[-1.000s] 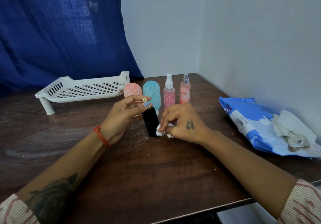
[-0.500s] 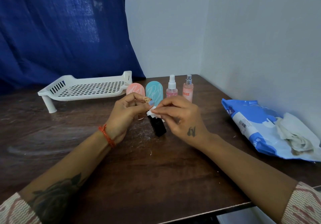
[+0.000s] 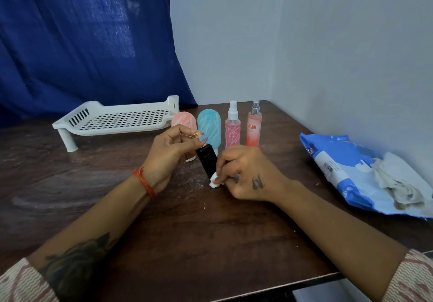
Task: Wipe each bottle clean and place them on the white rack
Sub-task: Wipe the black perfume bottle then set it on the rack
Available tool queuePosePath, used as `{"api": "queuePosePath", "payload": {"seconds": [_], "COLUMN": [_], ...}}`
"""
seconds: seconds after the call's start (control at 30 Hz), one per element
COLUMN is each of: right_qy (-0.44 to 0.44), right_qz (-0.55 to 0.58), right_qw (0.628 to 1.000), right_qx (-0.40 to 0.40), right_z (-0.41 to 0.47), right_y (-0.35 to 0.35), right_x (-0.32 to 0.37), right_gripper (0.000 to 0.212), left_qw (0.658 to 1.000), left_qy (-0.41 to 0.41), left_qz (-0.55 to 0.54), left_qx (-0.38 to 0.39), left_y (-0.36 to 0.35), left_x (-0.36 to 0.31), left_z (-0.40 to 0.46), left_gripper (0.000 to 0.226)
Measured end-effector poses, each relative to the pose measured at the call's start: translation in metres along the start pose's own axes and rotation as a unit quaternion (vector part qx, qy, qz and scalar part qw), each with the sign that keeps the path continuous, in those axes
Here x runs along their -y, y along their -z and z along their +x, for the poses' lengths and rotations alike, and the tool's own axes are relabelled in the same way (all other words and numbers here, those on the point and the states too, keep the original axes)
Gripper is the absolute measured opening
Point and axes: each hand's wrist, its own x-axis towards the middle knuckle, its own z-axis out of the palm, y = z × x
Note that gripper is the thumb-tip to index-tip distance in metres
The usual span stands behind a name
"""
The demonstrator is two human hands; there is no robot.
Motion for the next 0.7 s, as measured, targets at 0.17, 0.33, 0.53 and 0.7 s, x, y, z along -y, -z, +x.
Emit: {"api": "queuePosePath", "payload": {"seconds": [0.17, 0.33, 0.53, 0.7], "right_qy": [-0.047, -0.141, -0.113, -0.018], "right_qz": [-0.038, -0.025, -0.030, -0.077], "right_qw": [0.998, 0.969, 0.937, 0.945], "right_qx": [-0.035, -0.202, -0.328, -0.319], "right_z": [-0.002, 0.000, 0.006, 0.010], "right_y": [0.001, 0.001, 0.004, 0.003], "right_x": [-0.008, -0.019, -0.011, 0.000], "right_gripper": [0.023, 0.015, 0.015, 0.020], "left_qw": [0.998, 0.989, 0.970, 0.953], "left_qy": [-0.051, -0.103, -0.127, -0.149], "left_qz": [0.034, 0.110, 0.207, 0.264], "left_qx": [-0.006, -0.001, -0.007, 0.011], "left_y": [0.001, -0.004, -0.008, -0.014], "left_x": [0.002, 0.002, 0.006, 0.006], "left_z": [0.001, -0.003, -0.004, -0.009], "left_gripper": [0.013, 0.028, 0.025, 0.039]}}
